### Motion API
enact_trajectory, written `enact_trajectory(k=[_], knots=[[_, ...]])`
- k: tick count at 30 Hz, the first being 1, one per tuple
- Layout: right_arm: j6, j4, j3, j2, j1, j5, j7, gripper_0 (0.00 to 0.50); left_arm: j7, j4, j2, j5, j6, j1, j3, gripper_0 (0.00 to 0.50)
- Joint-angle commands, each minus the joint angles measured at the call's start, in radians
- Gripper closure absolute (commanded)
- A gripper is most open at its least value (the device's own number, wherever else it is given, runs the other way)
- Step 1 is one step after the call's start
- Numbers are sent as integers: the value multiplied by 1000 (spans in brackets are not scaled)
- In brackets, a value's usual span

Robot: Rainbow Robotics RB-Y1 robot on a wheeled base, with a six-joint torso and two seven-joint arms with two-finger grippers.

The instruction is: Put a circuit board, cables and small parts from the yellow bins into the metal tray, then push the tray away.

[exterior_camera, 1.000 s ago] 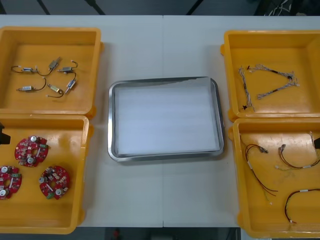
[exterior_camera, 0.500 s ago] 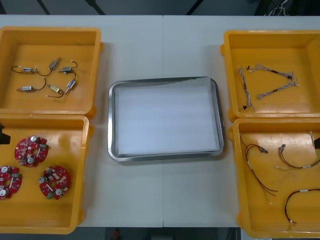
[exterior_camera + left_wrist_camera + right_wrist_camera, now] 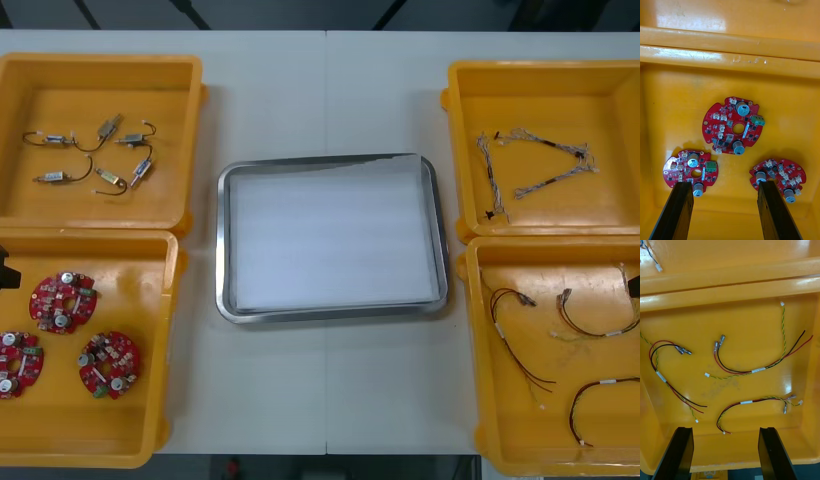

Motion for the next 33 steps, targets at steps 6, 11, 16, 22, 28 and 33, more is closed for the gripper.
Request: enact_trajectory(k=[6,11,16,22,28,33], knots=[[6,-26,-31,-44,12,-7,-6,0,-60,-2,35,-9,-9,10,23,0],[6,-26,-31,-44,12,-7,-6,0,-60,-2,35,-9,-9,10,23,0],[6,-26,-31,-44,12,-7,-6,0,-60,-2,35,-9,-9,10,23,0],[6,-26,-31,-44,12,-7,-6,0,-60,-2,35,-9,-9,10,23,0],[6,-26,-31,-44,12,-7,-6,0,-60,-2,35,-9,-9,10,23,0],[6,-26,-31,-44,12,-7,-6,0,-60,-2,35,-9,-9,10,23,0]])
